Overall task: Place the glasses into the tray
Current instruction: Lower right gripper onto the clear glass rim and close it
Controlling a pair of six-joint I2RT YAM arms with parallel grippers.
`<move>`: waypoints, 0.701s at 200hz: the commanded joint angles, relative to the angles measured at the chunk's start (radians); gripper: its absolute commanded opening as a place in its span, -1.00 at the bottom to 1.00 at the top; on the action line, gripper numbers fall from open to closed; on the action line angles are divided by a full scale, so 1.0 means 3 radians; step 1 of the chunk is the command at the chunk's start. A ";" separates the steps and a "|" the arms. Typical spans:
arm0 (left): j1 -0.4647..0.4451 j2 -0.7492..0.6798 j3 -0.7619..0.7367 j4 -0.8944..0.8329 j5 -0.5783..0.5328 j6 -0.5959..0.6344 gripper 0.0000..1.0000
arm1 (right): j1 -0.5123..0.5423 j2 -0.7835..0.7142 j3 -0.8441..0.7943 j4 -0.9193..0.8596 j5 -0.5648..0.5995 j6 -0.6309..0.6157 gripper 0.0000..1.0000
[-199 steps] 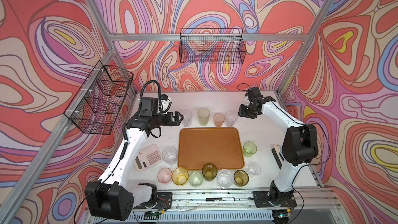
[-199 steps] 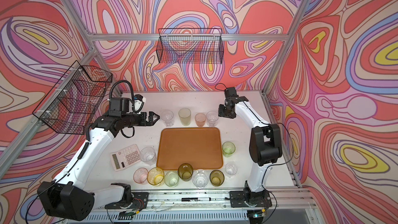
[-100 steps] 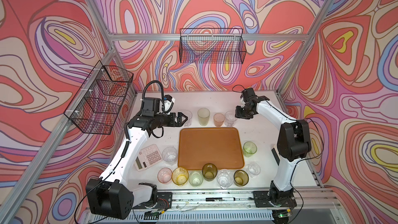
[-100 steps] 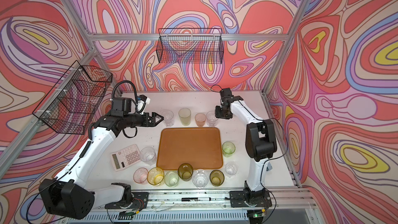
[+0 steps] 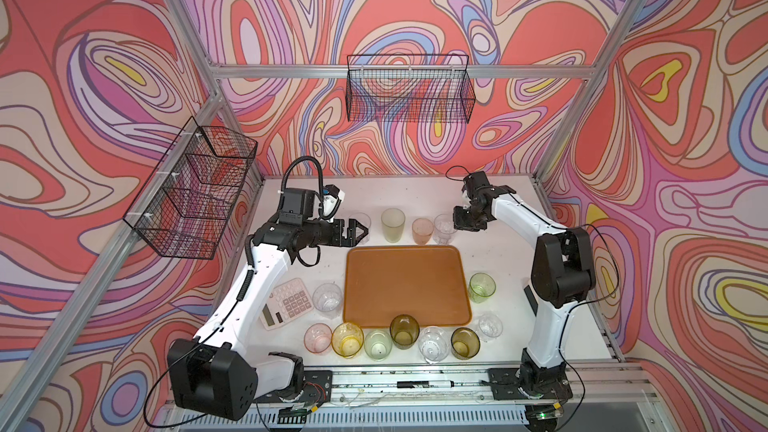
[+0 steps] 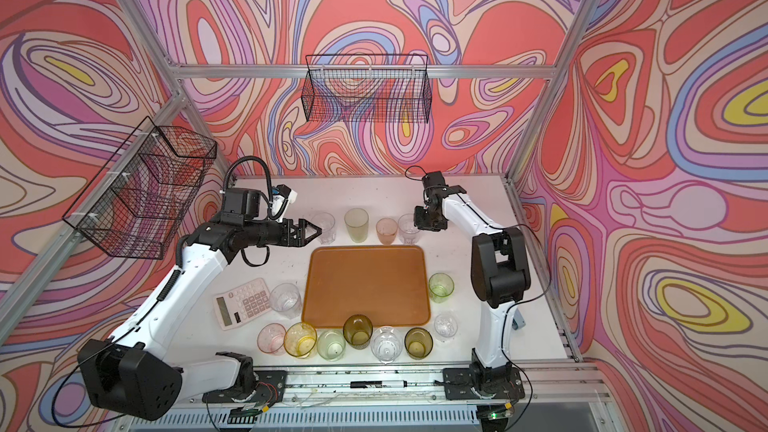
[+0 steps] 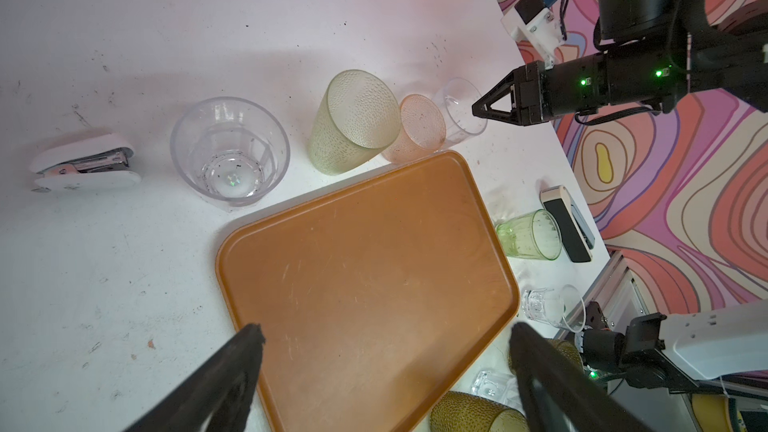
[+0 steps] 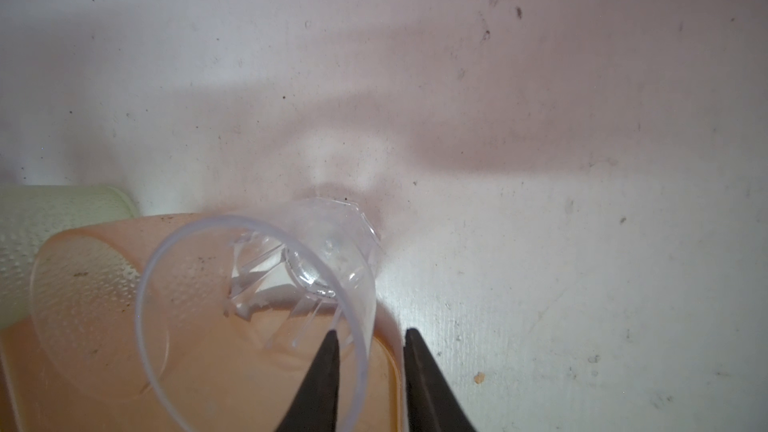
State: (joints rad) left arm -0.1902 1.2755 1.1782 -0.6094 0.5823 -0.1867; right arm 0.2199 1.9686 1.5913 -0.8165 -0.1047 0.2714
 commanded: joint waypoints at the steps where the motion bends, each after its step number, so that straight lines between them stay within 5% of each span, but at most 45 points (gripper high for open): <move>1: -0.0017 0.0023 -0.0005 -0.0044 -0.0017 0.0065 0.91 | 0.0025 0.0056 0.0072 -0.0014 0.0045 -0.0015 -0.51; 88: -0.0031 0.0028 0.0005 -0.0057 -0.0050 0.0055 0.92 | 0.0033 0.0001 0.0098 -0.0050 0.0194 -0.0015 -1.00; 140: -0.0040 -0.0051 -0.0020 -0.0016 -0.0065 0.0027 0.91 | 0.0032 -0.0284 0.0083 -0.0179 0.0434 -0.0074 -1.00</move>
State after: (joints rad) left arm -0.1963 1.2778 1.1782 -0.6098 0.5713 -0.1871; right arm 0.2241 1.9617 1.6028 -0.8463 -0.0219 0.2668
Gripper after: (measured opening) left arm 0.958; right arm 0.053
